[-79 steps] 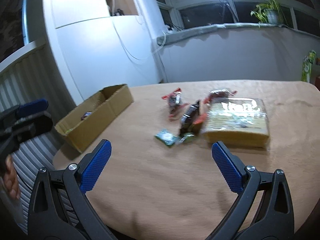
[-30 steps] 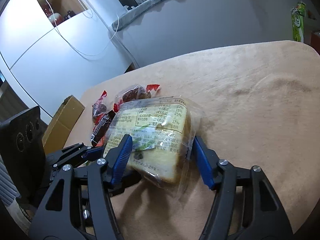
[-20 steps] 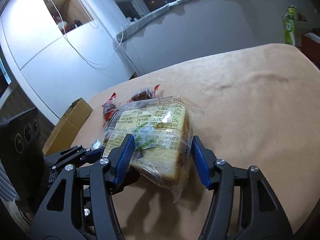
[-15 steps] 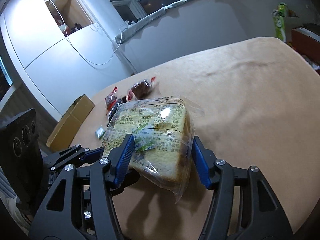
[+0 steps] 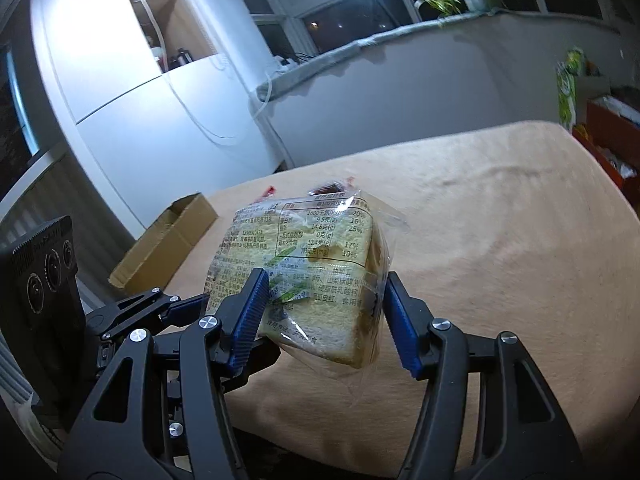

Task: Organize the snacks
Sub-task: 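Carry the bread loaf with both tools over the cardboard box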

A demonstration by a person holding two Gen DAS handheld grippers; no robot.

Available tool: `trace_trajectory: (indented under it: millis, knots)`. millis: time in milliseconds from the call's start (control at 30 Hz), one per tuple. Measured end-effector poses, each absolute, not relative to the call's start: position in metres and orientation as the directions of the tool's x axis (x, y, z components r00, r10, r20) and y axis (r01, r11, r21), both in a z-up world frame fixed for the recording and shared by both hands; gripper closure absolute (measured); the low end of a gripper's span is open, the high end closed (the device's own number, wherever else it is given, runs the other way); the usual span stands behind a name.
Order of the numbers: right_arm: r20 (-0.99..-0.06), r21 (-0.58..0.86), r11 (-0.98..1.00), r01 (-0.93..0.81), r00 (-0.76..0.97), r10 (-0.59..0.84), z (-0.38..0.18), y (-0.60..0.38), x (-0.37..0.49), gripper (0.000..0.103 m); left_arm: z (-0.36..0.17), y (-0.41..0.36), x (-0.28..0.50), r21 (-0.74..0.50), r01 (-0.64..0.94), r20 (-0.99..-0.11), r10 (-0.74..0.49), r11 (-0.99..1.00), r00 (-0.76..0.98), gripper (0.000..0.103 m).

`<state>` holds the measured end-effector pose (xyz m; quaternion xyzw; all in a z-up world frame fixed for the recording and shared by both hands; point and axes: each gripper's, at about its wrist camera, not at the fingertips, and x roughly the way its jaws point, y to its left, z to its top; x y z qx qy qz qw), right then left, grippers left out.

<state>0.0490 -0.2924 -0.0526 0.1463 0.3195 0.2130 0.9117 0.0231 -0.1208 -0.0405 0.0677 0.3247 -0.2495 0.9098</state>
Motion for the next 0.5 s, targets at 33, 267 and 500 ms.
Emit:
trace_trajectory:
  millis: [33,267,500]
  knots:
    - [-0.518,0.395,0.867,-0.304,0.706,0.483,-0.048,-0.286,0.047,0.042,-0.037,-0.116,0.02,-0.033,0.491,-0.616,-0.405,0.87,0.675,0.046]
    - [-0.495,0.334,0.861,-0.384,0.706,0.507,-0.018,-0.232,0.033,0.042,-0.02,-0.069,-0.002,-0.033,0.434,-0.56,-0.376,0.9,0.738,0.046]
    - [-0.475,0.29,0.839,-0.46,0.692,0.544,0.002,-0.172,0.024,0.042,-0.008,-0.019,-0.017,-0.018,0.367,-0.518,-0.323,0.93,0.792,0.046]
